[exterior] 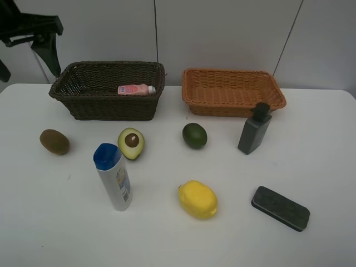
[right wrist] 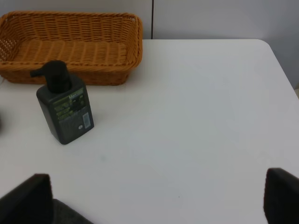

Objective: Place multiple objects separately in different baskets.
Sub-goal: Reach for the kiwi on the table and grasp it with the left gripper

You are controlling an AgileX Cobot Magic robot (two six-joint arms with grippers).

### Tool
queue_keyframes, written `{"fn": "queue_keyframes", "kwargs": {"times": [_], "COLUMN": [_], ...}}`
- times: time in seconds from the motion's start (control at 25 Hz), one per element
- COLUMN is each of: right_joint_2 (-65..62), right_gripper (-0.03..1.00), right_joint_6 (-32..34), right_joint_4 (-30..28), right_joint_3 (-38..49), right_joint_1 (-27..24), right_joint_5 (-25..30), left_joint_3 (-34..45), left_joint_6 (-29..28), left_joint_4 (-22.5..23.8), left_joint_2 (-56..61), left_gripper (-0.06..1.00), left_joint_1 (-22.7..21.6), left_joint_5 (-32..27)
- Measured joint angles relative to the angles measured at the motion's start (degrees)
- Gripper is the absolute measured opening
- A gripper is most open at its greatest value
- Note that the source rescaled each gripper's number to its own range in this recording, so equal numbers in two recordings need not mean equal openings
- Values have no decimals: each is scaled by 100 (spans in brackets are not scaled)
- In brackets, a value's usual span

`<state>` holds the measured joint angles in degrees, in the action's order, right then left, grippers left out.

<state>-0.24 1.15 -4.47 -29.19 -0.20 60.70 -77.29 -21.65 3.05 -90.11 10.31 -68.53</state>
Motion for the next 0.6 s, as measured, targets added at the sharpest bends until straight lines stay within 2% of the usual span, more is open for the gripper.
{"fn": "queue_keyframes", "kwargs": {"times": [0.12, 0.2, 0.36, 0.6], "right_joint_2": [0, 0, 0, 0], "right_gripper": [98, 98, 98, 98], "right_joint_6": [0, 0, 0, 0], "right_joint_4": [0, 0, 0, 0], "right_joint_3": [0, 0, 0, 0], "right_joint_1": [0, 0, 0, 0], "right_joint_5": [0, 0, 0, 0], "left_joint_3": [943, 1448, 1934, 1994], "left_joint_6": [-209, -237, -302, -572], "left_joint_4": [18, 23, 29, -3], "left_joint_2": [39, -32, -209, -571], "left_gripper": [100, 100, 100, 100], "left_joint_1": [-262, -504, -858, -894], "left_joint_5": [-3, 198, 1307, 2475]}}
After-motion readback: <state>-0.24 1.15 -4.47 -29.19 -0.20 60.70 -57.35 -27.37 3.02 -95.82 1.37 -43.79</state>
